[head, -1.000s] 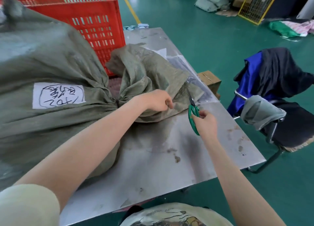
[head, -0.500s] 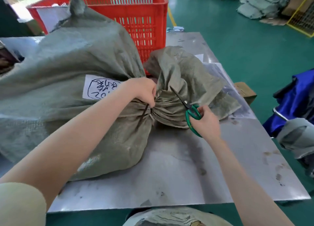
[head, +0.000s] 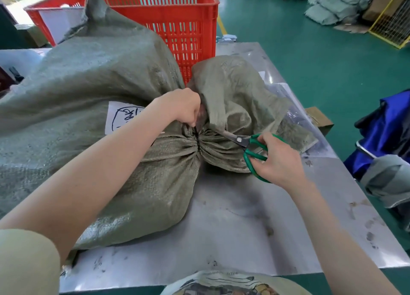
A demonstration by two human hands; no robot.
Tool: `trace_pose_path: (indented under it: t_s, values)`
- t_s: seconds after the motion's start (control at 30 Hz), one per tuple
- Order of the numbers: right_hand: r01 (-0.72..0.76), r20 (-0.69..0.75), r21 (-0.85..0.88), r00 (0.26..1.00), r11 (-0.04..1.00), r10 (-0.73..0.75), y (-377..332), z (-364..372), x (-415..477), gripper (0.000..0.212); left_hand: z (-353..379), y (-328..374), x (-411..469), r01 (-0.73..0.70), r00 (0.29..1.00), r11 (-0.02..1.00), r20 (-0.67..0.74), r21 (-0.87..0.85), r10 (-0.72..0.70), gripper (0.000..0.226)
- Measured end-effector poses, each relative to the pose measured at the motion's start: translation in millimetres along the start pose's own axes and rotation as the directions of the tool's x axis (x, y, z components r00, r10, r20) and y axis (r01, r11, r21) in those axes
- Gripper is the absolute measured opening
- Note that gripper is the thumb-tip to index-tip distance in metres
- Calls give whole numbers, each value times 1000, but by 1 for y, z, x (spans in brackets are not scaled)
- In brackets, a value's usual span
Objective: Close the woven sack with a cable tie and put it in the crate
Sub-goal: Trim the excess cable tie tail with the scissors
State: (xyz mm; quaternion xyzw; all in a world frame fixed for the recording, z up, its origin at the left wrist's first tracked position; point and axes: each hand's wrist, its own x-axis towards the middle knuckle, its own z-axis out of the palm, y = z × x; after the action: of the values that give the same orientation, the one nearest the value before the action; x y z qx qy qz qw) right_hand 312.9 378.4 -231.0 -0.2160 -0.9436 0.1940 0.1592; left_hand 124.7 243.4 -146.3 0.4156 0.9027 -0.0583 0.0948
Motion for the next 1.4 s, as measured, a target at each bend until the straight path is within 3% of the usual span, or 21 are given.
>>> trace_pose_path:
  t_s: [0.17,0.23,0.6,0.8,0.97,1.13,1.27,1.4]
  values:
    - [-67,-220,75,972,995,82,5,-8,-3,28,1,-3,2,-36,999,999,16,-31,36,19]
    - [-79,-234,109,967,991,102,7,-9,-6,31,3,-2,5,-59,998,997,25,-43,60,19]
    - [77,96,-93,993,993,-68,-5,10,17,33,-2,-9,1,-107,993,991,-52,-74,104,19]
    - [186,164,-170,974,968,-159,-10,7,39,44,1,-10,1,-82,994,995,-79,-63,77,16]
    - [244,203,-133,955,961,-214,-10,5,51,55,-3,-8,3,-104,990,993,-106,-55,98,16]
    - [261,218,-111,948,959,-233,-9,-3,58,45,-6,-5,9,-126,986,992,-110,-22,123,14]
    - [343,236,-202,926,917,-294,-7,-4,63,53,-4,-3,12,-133,986,991,-107,-22,130,13]
    - [353,232,-177,922,919,-310,-6,-4,67,50,-4,-2,13,-128,987,992,-101,-18,125,13]
